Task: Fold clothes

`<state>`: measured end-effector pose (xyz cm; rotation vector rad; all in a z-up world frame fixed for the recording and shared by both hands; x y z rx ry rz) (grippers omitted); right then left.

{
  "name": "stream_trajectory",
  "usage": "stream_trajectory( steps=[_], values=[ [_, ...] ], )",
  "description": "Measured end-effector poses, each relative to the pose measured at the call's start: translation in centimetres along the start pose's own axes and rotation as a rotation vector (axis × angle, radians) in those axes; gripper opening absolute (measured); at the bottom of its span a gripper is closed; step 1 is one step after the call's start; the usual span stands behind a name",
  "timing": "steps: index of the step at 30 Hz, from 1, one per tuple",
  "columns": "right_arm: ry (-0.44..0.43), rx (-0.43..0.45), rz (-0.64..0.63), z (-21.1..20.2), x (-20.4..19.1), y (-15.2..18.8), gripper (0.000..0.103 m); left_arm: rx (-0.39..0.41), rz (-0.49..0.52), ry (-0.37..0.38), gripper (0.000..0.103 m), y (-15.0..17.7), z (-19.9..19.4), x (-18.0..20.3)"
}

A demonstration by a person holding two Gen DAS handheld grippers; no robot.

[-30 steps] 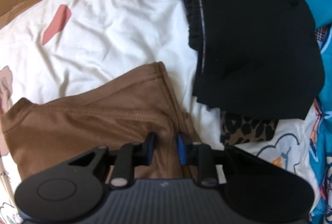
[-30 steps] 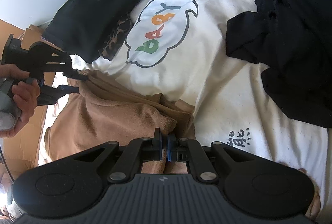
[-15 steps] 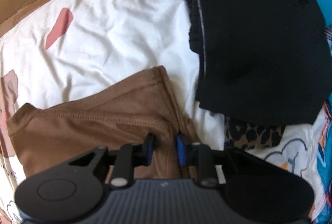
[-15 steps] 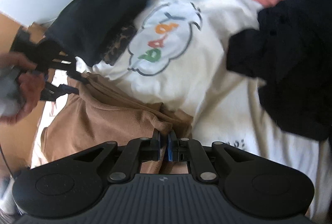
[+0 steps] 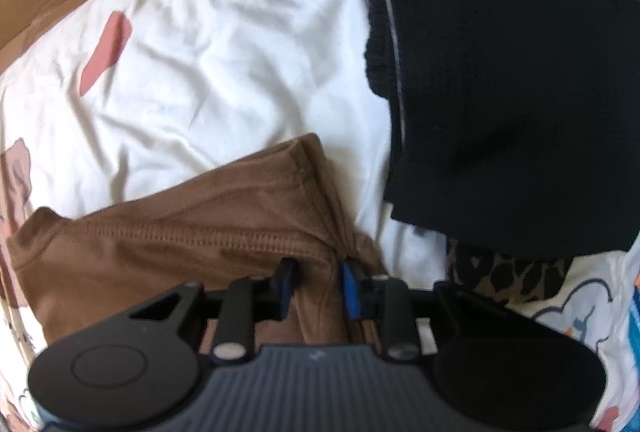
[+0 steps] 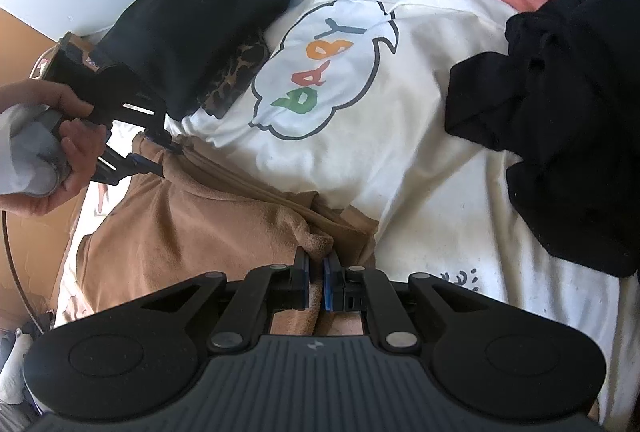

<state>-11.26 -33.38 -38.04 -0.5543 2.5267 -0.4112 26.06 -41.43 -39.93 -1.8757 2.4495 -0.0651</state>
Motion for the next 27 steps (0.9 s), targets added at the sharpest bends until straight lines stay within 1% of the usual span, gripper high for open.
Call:
stream_trajectory(
  steps=[1, 2, 3, 6, 8, 13, 14, 17, 19, 21, 23, 26, 27],
  values=[
    [0.001, 0.000, 0.000, 0.0, 0.0, 0.0, 0.007, 0.001, -0.012, 0.011, 0.020, 0.1, -0.1, -0.3],
    [0.003, 0.000, 0.001, 0.0, 0.0, 0.0, 0.006, 0.001, -0.023, 0.021, 0.013, 0.1, -0.3, -0.7],
    [0.004, 0.000, 0.003, -0.1, 0.0, 0.0, 0.007, 0.003, -0.033, 0.035, 0.010, 0.2, -0.6, -1.0],
    [0.007, -0.003, 0.003, -0.2, 0.1, 0.1, 0.007, 0.019, -0.067, 0.077, 0.007, 0.6, -1.5, -2.0],
    [0.009, -0.005, 0.011, -0.3, 0.2, 0.1, 0.006, 0.033, -0.088, 0.104, 0.007, 0.9, -2.3, -2.5],
    [0.008, -0.004, 0.038, -0.6, 0.4, 0.3, 0.004, 0.064, -0.093, 0.159, 0.006, 2.0, -4.5, -3.4],
    [0.008, -0.003, 0.035, -0.7, 0.4, 0.3, 0.002, 0.066, -0.096, 0.167, 0.006, 2.5, -4.9, -3.1],
    [0.004, 0.002, 0.037, -0.9, 0.2, 0.3, 0.001, 0.074, -0.107, 0.183, 0.006, 3.0, -5.7, -3.4],
    [0.003, 0.008, 0.039, -1.1, 0.2, 0.2, 0.001, 0.078, -0.108, 0.197, 0.006, 3.8, -6.1, -4.9],
    [0.005, 0.012, 0.041, -1.3, 0.2, 0.1, 0.001, 0.080, -0.105, 0.205, 0.006, 4.1, -6.2, -5.0],
    [0.010, 0.011, 0.046, -1.2, 0.4, 0.1, 0.001, 0.076, -0.108, 0.217, 0.006, 3.5, -6.6, -4.0],
    [0.014, -0.001, 0.065, -0.9, 0.9, 0.2, 0.001, 0.065, -0.108, 0.217, 0.006, 3.4, -5.7, -3.4],
    [0.018, -0.003, 0.066, -0.7, 1.0, 0.3, 0.000, 0.062, -0.106, 0.217, 0.006, 3.0, -4.7, -3.0]
  ],
)
Point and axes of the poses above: each gripper's, at about its wrist camera, not at the fingertips, and z roughly the way its jaws point, x to its right, y to its underside, the point moved 1 cm from there along z, roughly the way its jaws point, and after that the axes turned 11 degrees about -z, right-handed, at the moved point
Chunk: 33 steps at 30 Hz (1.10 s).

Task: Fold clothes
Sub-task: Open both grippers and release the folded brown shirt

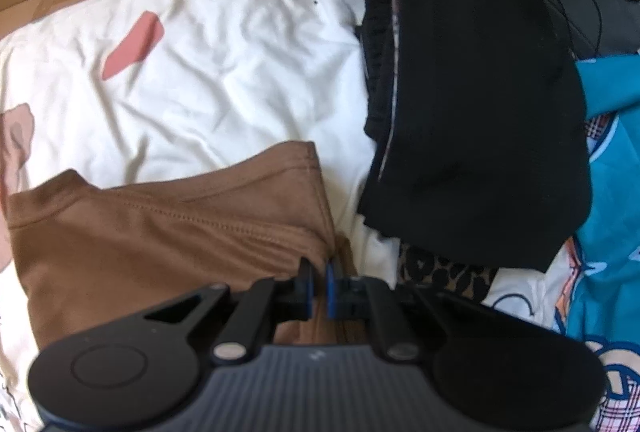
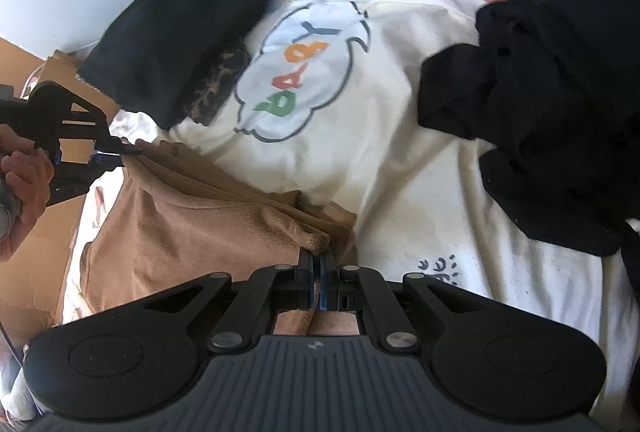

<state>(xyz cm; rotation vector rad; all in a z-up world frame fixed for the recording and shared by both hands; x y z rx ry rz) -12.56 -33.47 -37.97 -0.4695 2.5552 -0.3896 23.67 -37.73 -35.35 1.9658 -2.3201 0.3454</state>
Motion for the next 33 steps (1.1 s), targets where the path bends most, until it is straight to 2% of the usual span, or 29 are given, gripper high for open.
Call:
stream_trajectory(
  steps=[3, 8, 11, 12, 13, 14, 15, 17, 21, 26, 28, 30, 33],
  values=[
    [0.008, -0.002, -0.013, 0.4, 0.0, 0.1, 0.001, -0.007, -0.007, 0.001, 0.006, -0.2, 1.2, 0.0],
    [-0.002, -0.009, 0.037, 1.0, 1.0, 0.1, 0.001, -0.017, 0.014, 0.011, 0.006, -0.1, 2.4, -0.1],
    [0.008, -0.020, 0.028, 1.2, 1.0, 0.2, 0.002, -0.020, 0.048, 0.000, 0.010, 0.1, 3.1, 0.1],
    [0.027, -0.024, 0.025, 1.1, 1.0, 0.2, 0.005, -0.020, 0.071, -0.002, 0.010, 0.2, 3.2, 0.3],
    [0.050, -0.024, 0.023, 1.0, 1.1, 0.2, 0.018, -0.017, 0.098, -0.002, 0.011, 0.3, 3.0, 0.5],
    [0.070, -0.021, 0.021, 0.7, 1.2, 0.3, 0.027, -0.012, 0.127, -0.002, 0.014, 0.5, 2.6, 0.8],
    [0.084, -0.014, 0.019, 0.4, 1.3, 0.3, 0.028, -0.011, 0.137, 0.008, 0.023, 0.6, 2.2, 0.8],
    [0.103, 0.003, 0.011, -0.2, 1.5, 0.1, 0.028, -0.003, 0.137, 0.045, 0.034, 0.6, 0.8, 0.9],
    [0.138, 0.045, -0.010, -1.4, 1.3, -0.8, 0.028, 0.046, 0.150, 0.067, 0.045, 0.4, -2.3, 0.8],
    [0.113, 0.125, -0.084, -3.2, -0.2, -1.6, 0.028, 0.086, 0.170, 0.024, 0.039, -0.1, -4.5, -0.5],
    [0.081, 0.122, -0.104, -3.2, -0.8, -1.9, 0.028, 0.088, 0.182, 0.011, 0.033, 0.0, -4.7, -0.9],
    [0.060, 0.112, -0.110, -2.8, -1.2, -1.8, 0.027, 0.081, 0.183, 0.014, 0.032, 0.1, -4.9, -1.4],
    [0.051, 0.089, -0.122, -2.0, -1.4, -1.4, 0.027, 0.069, 0.209, 0.001, 0.031, 0.3, -3.0, -1.3]
  ],
)
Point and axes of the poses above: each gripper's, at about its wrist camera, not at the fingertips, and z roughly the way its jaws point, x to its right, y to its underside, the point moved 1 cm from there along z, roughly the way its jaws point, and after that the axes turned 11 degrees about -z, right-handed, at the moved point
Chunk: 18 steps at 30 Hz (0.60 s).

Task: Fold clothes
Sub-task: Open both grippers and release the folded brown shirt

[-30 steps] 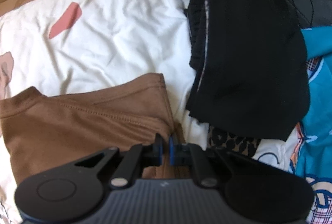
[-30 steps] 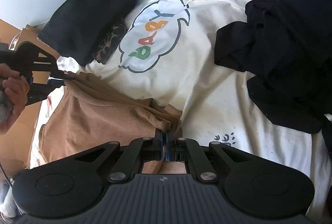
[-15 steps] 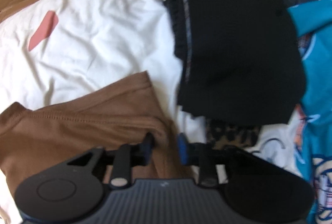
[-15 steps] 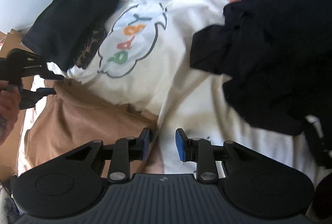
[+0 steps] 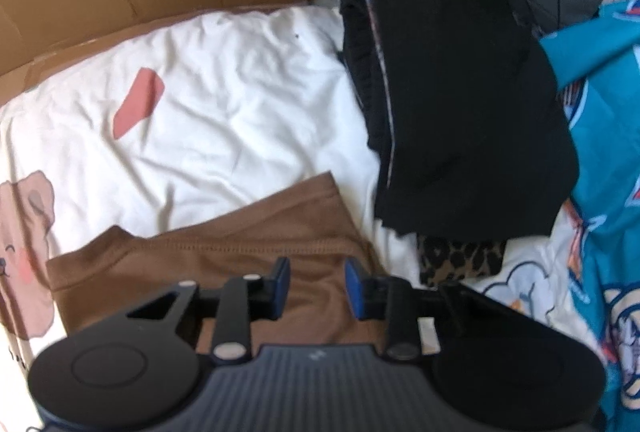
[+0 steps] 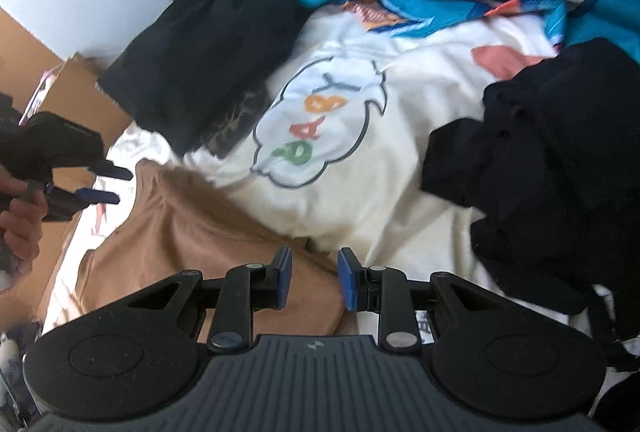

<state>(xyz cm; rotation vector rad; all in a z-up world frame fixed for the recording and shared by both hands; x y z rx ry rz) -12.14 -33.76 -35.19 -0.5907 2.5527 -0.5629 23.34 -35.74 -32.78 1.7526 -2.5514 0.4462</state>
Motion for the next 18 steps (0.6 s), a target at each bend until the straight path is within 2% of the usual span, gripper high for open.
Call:
stream_trajectory(
  steps=[5, 10, 16, 17, 18],
  values=[
    [0.008, -0.045, -0.001, 1.7, 0.1, 0.9, 0.027, -0.025, 0.015, -0.012, 0.031, 0.1, 3.2, 0.1],
    [0.061, -0.094, -0.016, 3.1, 0.7, 1.4, 0.027, -0.041, 0.027, -0.041, 0.031, 0.2, 6.1, 0.2],
    [0.078, -0.109, 0.030, 3.3, 1.3, 1.6, 0.028, -0.041, 0.035, -0.076, 0.033, -0.1, 6.0, 0.8],
    [0.080, -0.107, 0.026, 3.0, 1.1, 1.5, 0.028, -0.040, 0.039, -0.081, 0.040, -0.1, 5.4, 0.8],
    [0.078, -0.104, 0.018, 2.7, 0.8, 1.3, 0.028, -0.037, 0.041, -0.086, 0.054, -0.1, 4.8, 0.8]
  ],
)
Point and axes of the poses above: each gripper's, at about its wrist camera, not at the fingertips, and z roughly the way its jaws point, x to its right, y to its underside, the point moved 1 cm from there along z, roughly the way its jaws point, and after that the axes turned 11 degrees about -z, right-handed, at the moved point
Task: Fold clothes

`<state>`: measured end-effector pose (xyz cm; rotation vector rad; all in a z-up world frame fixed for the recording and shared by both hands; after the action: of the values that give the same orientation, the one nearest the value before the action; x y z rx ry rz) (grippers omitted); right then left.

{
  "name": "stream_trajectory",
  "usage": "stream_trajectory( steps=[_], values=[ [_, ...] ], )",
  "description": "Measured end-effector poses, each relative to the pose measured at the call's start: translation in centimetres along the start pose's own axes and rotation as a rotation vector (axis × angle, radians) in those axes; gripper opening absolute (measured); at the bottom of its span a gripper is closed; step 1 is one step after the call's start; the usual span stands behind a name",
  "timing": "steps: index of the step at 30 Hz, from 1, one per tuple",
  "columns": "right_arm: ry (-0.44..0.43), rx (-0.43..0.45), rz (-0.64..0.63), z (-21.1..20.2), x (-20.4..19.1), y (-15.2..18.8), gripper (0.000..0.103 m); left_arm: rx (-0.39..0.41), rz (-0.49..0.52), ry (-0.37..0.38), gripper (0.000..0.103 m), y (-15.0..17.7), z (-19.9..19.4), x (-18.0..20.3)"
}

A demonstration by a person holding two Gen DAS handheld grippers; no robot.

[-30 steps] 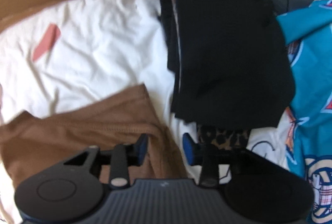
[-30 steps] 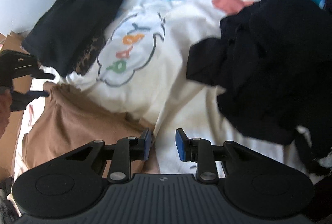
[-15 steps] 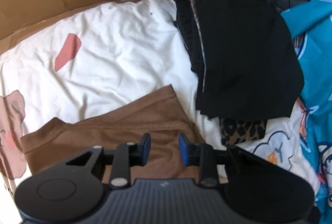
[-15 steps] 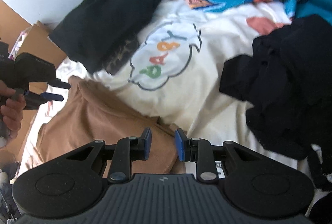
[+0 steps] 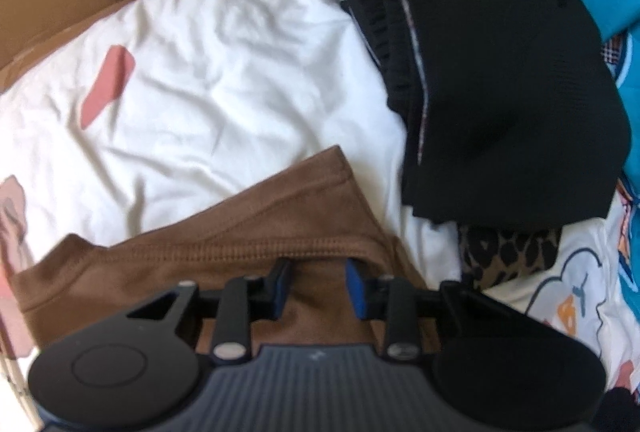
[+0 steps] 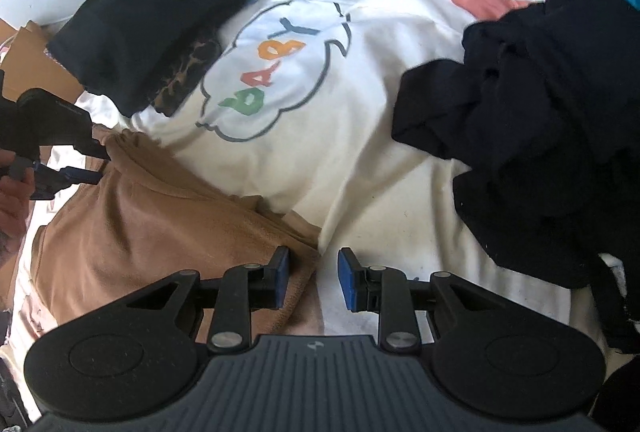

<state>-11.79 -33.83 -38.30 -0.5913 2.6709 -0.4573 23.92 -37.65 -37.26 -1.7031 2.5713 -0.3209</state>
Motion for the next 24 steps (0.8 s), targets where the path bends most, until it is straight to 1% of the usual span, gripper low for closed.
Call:
stream_trajectory(
  steps=[2, 7, 9, 11, 14, 16, 17, 18, 20, 24],
  values=[
    [-0.012, 0.013, -0.019, -0.8, -0.4, -0.4, 0.028, 0.011, 0.003, -0.006, 0.066, 0.0, -1.6, -0.4],
    [-0.043, 0.043, -0.015, -3.4, -1.4, -2.1, 0.028, 0.018, 0.003, -0.005, 0.067, -0.2, -6.2, -1.9],
    [-0.037, 0.053, -0.051, -4.9, -2.7, -2.9, 0.028, 0.023, 0.007, 0.000, 0.067, -0.4, -8.5, -2.4],
    [-0.061, 0.067, -0.082, -6.4, -4.2, -3.8, 0.028, 0.028, 0.021, 0.006, 0.068, -0.8, -11.0, -3.2],
    [-0.109, 0.074, -0.146, -8.5, -6.4, -5.4, 0.031, -0.014, 0.036, 0.040, 0.069, -1.6, -14.2, -3.9],
    [-0.127, 0.071, -0.195, -10.0, -7.8, -6.3, 0.035, 0.000, 0.050, 0.044, 0.070, -1.7, -17.0, -4.4],
    [-0.138, 0.065, -0.213, -10.6, -8.4, -6.7, 0.038, 0.013, 0.055, 0.046, 0.074, -1.7, -18.4, -4.7],
    [-0.156, 0.049, -0.226, -11.3, -8.9, -7.2, 0.038, 0.017, 0.059, 0.050, 0.078, -1.7, -19.6, -5.1],
    [-0.180, 0.022, -0.270, -12.7, -9.9, -8.0, 0.038, 0.018, 0.066, 0.059, 0.078, -1.7, -21.7, -5.8],
    [-0.194, 0.014, -0.355, -15.9, -11.6, -9.7, 0.042, 0.033, 0.079, 0.068, 0.078, -0.6, -25.8, -7.6]
  ],
)
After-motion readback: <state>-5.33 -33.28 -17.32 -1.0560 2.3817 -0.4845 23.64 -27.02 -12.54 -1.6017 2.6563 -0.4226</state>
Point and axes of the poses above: each gripper's, at about its wrist camera, not at the fingertips, and z roughly the way its jaws point, x to its right, y to its underside, the point moved 1 cm from there along z, roughly the way its jaws point, and after that the axes turned 11 degrees about -z, right-handed, at the moved point
